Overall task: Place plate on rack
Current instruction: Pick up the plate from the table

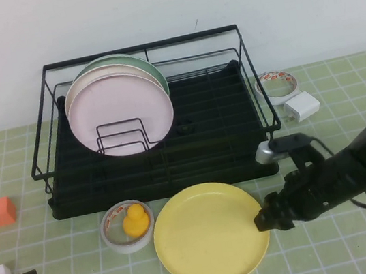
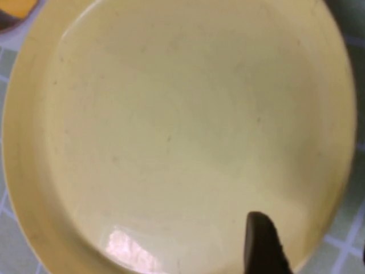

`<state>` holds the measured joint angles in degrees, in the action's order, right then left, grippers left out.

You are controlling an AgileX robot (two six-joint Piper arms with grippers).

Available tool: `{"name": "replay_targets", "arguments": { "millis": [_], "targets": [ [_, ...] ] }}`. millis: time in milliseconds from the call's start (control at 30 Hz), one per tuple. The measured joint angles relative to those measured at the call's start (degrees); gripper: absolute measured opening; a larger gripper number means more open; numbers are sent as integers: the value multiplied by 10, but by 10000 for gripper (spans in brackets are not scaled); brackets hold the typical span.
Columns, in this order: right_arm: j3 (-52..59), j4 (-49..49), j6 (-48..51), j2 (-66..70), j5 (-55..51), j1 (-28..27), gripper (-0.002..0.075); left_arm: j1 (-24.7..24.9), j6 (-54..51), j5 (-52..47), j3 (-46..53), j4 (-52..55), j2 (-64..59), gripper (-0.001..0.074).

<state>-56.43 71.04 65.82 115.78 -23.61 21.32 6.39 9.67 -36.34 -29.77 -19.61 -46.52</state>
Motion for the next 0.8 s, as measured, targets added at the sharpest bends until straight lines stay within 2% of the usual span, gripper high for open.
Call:
{"name": "replay_targets", "arguments": {
  "millis": [300,400,567,667,800],
  "targets": [
    [-47,15,-13,60,-64,0,356,0,-4,0,0,0,0,-1],
    [-49,18,-15,64,-65,-1,283,0,-4,0,0,0,0,-1],
    [-49,26,-19,69,-59,-2,62,0,-8,0,0,-1,0,-2],
    [-49,24,-19,69,-70,-1,20,0,-9,0,0,-19,0,-2],
    [-48,2,-26,50,-79,0,14,0,-10,7,0,-75,0,-1]
  ]
}}
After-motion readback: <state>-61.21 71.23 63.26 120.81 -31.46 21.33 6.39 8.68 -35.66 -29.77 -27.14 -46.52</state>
